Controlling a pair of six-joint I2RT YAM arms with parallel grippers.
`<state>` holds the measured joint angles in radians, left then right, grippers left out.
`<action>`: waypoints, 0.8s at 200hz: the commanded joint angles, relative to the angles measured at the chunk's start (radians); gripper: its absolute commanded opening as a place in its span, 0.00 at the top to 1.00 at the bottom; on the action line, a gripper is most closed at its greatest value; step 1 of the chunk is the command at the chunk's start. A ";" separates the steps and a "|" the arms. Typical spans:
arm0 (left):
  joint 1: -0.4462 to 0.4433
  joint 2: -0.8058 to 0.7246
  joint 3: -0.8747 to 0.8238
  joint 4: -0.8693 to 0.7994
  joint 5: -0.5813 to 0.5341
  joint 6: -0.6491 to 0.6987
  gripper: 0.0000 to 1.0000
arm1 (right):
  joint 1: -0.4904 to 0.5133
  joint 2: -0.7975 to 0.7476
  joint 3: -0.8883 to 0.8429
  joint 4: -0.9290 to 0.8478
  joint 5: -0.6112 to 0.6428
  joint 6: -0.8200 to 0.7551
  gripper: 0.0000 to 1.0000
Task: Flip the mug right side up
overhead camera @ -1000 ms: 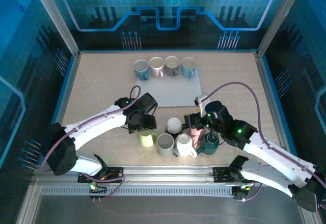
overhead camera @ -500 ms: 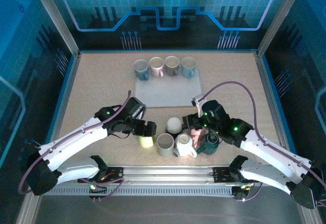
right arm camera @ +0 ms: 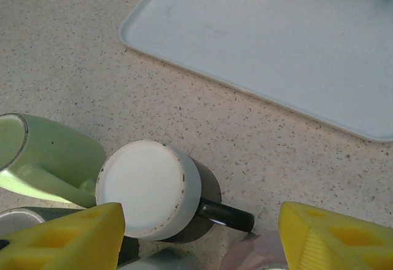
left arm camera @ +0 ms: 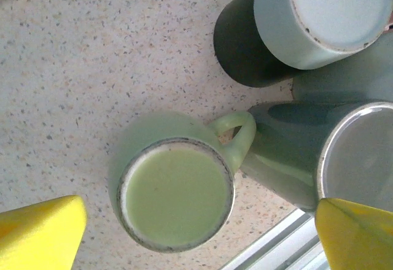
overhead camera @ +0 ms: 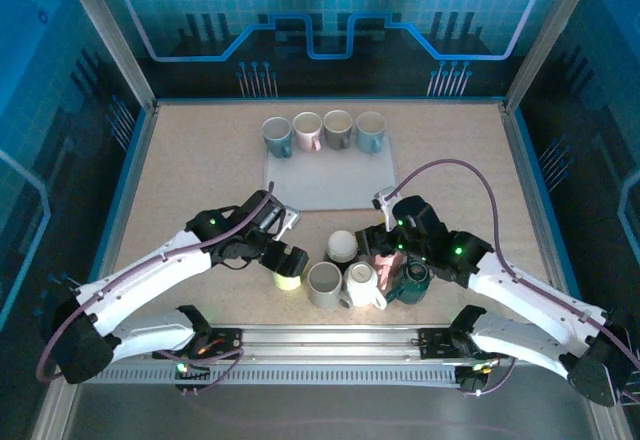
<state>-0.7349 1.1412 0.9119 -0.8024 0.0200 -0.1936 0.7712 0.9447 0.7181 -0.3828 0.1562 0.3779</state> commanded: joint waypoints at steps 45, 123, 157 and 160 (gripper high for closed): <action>0.006 0.152 0.026 0.020 0.046 0.101 0.01 | -0.006 -0.005 0.027 0.006 -0.015 -0.010 0.31; 0.015 0.188 0.023 -0.007 -0.011 0.015 0.07 | -0.006 -0.010 0.021 0.013 -0.015 -0.017 0.31; 0.024 0.212 0.006 -0.028 0.007 -0.066 0.15 | -0.007 -0.015 0.011 0.021 -0.014 -0.015 0.31; 0.025 0.212 0.005 -0.030 0.009 -0.070 0.16 | -0.007 -0.015 0.009 0.022 -0.014 -0.014 0.31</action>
<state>-0.7193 1.3338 0.9283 -0.7856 0.0307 -0.1932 0.7712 0.9463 0.7216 -0.3809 0.1482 0.3737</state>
